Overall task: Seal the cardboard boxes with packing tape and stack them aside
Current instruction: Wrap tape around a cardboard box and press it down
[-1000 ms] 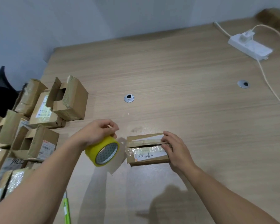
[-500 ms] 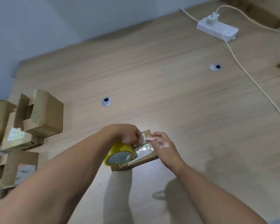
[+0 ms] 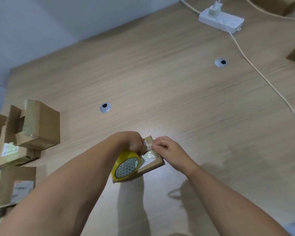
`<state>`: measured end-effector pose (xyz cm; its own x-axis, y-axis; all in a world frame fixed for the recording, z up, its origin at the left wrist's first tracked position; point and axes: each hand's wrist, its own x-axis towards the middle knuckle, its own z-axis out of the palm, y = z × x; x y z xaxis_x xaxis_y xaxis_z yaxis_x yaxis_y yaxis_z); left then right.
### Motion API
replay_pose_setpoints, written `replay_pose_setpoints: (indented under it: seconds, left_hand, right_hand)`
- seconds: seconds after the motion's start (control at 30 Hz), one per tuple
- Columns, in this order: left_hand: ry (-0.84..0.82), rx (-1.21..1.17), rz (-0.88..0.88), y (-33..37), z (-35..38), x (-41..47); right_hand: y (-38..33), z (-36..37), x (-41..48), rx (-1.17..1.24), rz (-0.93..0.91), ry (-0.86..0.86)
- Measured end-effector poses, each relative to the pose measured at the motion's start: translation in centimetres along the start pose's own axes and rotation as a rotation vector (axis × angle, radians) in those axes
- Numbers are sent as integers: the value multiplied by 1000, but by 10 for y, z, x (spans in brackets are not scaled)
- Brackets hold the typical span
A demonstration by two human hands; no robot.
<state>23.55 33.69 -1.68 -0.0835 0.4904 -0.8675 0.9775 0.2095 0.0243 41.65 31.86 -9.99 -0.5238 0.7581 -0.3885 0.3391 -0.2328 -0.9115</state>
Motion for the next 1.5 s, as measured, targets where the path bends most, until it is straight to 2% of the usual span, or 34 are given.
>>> replay_pose_setpoints:
  seconds: [0.43, 0.6, 0.67, 0.83, 0.93, 1.1, 1.2, 1.3, 1.4, 1.5]
  left_hand:
    - [24, 15, -55, 10, 6, -1]
    - [35, 11, -61, 17, 4, -9]
    - [38, 38, -60, 21, 4, -11]
    - [88, 36, -59, 21, 8, -6]
    - [124, -9, -72, 18, 13, -2]
    - [118, -9, -52, 15, 14, -1]
    - [97, -18, -12, 10, 13, -9]
    - [141, -108, 33, -6, 15, -22]
    - [312, -249, 76, -25, 21, -38]
    - [325, -363, 83, -39, 39, -56]
  right_hand:
    - [3, 11, 12, -194, 132, 177]
    - [11, 10, 10, -174, 165, 204]
    - [15, 15, 8, -166, 148, 229]
    - [24, 24, 2, -370, -6, 363]
    - [17, 22, 4, -347, -118, 390]
    - [8, 48, 12, -289, -155, 260]
    - [20, 59, 8, -288, -171, 273]
    - [24, 60, 10, -414, -166, 261]
    - [22, 60, 10, -587, -209, 214]
    - [12, 59, 11, -773, -212, 188]
